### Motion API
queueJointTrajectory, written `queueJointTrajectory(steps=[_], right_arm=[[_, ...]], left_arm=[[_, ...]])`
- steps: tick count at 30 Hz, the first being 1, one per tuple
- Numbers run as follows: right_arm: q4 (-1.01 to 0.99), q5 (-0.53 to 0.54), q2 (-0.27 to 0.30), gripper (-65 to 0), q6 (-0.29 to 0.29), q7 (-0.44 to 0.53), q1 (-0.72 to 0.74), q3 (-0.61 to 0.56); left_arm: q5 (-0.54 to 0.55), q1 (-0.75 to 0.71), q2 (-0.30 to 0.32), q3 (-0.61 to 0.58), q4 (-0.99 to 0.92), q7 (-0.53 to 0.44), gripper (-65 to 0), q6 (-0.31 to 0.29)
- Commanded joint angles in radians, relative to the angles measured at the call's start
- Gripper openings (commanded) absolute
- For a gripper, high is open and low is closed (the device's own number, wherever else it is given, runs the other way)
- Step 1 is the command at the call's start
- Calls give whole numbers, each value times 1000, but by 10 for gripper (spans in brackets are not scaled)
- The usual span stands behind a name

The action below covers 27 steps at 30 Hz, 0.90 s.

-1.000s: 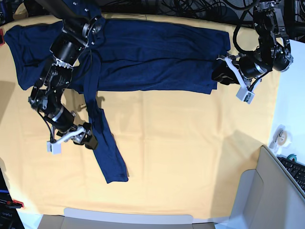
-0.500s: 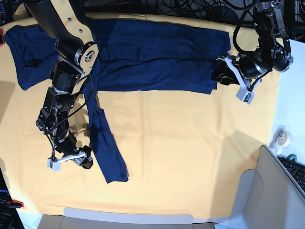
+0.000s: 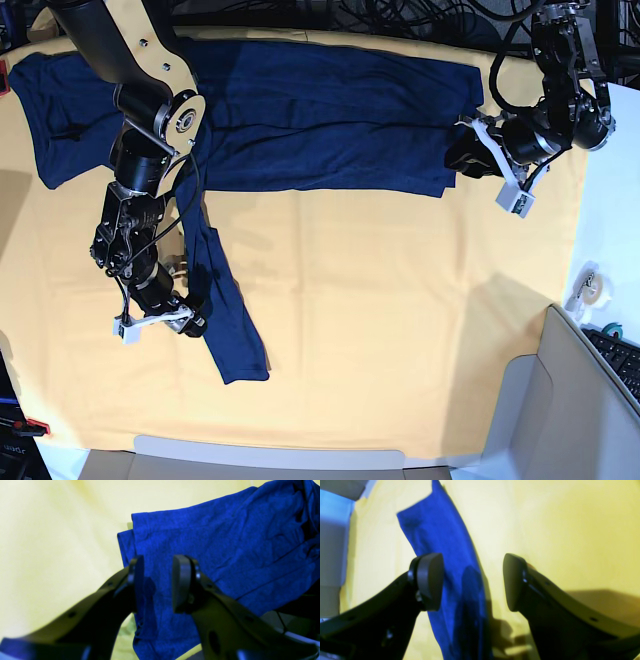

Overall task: Fold the T-shirt properly
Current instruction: 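Lift the sleeve with the right gripper and pull it up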

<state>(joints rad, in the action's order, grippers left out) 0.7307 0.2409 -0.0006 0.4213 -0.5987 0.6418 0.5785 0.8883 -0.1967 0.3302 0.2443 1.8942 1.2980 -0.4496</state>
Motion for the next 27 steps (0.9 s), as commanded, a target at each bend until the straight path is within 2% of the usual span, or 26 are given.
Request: queueJointTrajectory(steps=[1, 20, 21, 22, 25, 26, 27], right_arm=[[16, 13, 4, -282, 12, 20, 34, -4], [-49, 11, -29, -291, 12, 20, 39, -5], [-52, 10, -29, -320, 12, 20, 40, -5], [-61, 10, -29, -374, 12, 20, 40, -5], [-105, 2, -25, -609, 11, 20, 62, -5], [-113, -8, -20, -645, 11, 20, 65, -5], [-116, -21, -19, -650, 11, 20, 69, -5]], left_arm=[[15, 7, 11, 3, 15, -13, -475, -2], [15, 6, 11, 11, 15, -13, -475, -2], [15, 6, 11, 11, 15, -13, -475, -2], [15, 6, 11, 11, 15, -13, -475, -2], [15, 6, 11, 13, 15, -13, -475, -2], [15, 6, 11, 13, 15, -13, -475, -2], [15, 6, 11, 13, 15, -13, -475, -2]])
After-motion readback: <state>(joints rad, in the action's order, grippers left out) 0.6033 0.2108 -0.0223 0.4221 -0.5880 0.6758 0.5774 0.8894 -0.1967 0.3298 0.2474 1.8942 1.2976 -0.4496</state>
